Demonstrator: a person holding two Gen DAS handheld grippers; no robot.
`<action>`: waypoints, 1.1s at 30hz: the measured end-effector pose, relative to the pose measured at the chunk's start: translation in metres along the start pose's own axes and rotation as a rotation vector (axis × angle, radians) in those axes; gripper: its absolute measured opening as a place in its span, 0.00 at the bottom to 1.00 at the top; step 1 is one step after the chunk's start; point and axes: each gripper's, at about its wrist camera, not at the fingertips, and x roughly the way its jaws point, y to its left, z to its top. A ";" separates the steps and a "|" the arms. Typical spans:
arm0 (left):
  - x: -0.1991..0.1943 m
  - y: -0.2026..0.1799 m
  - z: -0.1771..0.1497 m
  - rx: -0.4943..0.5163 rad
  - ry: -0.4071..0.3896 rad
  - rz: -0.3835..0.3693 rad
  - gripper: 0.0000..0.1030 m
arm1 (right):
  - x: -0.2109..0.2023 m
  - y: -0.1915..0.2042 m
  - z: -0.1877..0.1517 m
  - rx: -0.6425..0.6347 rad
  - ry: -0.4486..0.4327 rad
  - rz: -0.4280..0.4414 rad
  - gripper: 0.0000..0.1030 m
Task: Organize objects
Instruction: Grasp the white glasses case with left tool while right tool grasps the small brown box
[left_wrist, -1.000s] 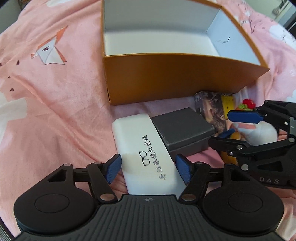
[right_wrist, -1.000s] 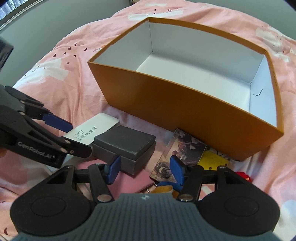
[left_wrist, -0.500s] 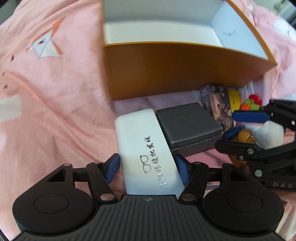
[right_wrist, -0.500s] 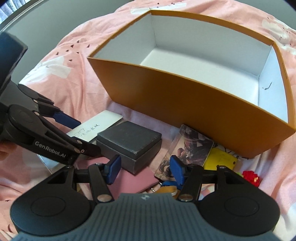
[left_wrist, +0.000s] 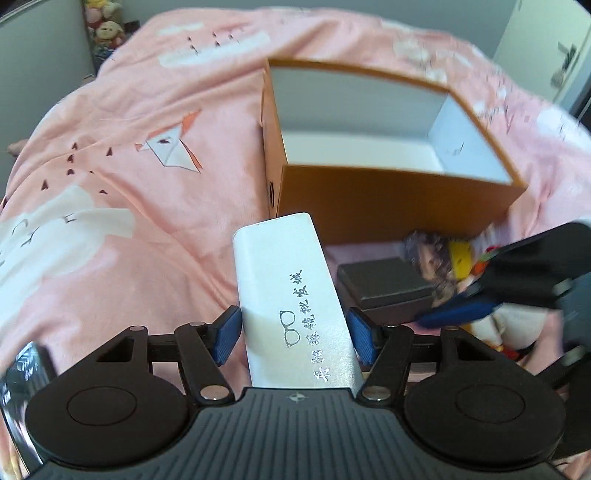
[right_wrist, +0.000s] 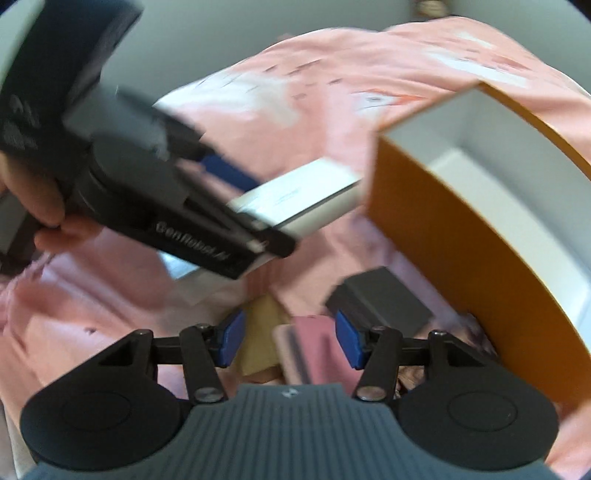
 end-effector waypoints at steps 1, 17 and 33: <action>-0.005 0.000 -0.002 -0.004 -0.016 0.004 0.69 | 0.004 0.005 0.003 -0.036 0.022 0.010 0.55; -0.021 0.011 -0.030 -0.075 -0.122 0.036 0.69 | 0.073 0.032 0.030 -0.320 0.296 0.075 0.53; -0.048 0.005 -0.024 -0.113 -0.264 -0.006 0.69 | 0.019 0.003 0.025 -0.081 0.156 0.102 0.45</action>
